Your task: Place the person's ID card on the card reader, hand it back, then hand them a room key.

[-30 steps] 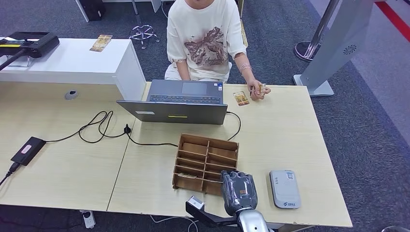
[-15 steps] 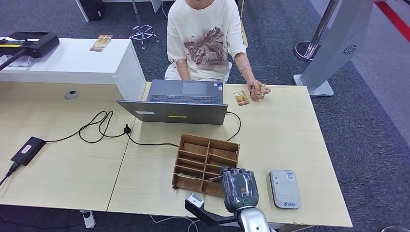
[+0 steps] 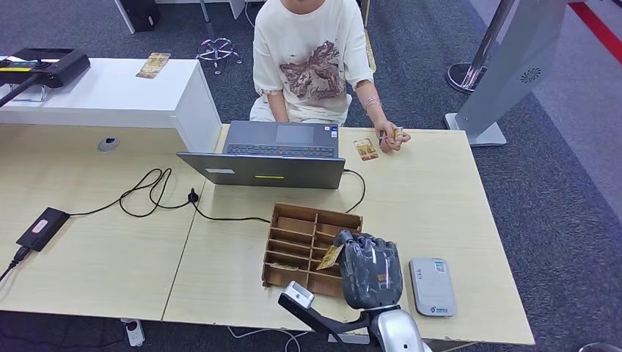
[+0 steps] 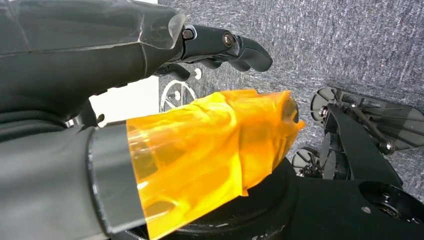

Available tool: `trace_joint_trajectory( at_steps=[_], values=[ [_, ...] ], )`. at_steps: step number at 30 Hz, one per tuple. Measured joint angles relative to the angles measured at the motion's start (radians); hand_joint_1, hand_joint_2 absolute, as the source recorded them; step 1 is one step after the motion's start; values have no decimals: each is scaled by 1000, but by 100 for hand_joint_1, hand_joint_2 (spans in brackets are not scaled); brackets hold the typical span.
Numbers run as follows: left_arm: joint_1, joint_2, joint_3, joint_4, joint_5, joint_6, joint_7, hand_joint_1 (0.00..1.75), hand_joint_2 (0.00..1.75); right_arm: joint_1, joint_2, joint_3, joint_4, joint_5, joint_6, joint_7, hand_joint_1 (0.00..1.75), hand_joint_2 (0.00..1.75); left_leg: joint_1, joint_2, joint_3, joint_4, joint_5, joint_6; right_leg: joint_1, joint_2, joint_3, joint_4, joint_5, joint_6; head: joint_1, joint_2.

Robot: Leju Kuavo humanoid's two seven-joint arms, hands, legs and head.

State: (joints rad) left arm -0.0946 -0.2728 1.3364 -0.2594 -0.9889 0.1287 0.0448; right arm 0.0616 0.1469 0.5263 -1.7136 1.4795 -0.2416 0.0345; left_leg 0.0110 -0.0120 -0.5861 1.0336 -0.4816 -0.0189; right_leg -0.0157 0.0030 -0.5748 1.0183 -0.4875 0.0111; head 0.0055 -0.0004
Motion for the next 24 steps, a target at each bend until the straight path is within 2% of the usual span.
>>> trace_joint_trajectory(
  at_steps=[5, 24],
  values=[
    [0, 0, -7, 0, -6, 2, 1, 0, 0, 4, 6, -6, -49, -26, -29, -35, 175, 175, 0, 0, 0, 0, 0, 0, 0, 0, 0, 0, 0, 0, 0, 0],
    [1, 0, -21, 0, -28, 4, 7, 0, 0, 26, 10, -13, -148, -21, -106, -86, 175, 175, 0, 0, 0, 0, 0, 0, 0, 0, 0, 0, 0, 0, 0, 0]
  ],
)
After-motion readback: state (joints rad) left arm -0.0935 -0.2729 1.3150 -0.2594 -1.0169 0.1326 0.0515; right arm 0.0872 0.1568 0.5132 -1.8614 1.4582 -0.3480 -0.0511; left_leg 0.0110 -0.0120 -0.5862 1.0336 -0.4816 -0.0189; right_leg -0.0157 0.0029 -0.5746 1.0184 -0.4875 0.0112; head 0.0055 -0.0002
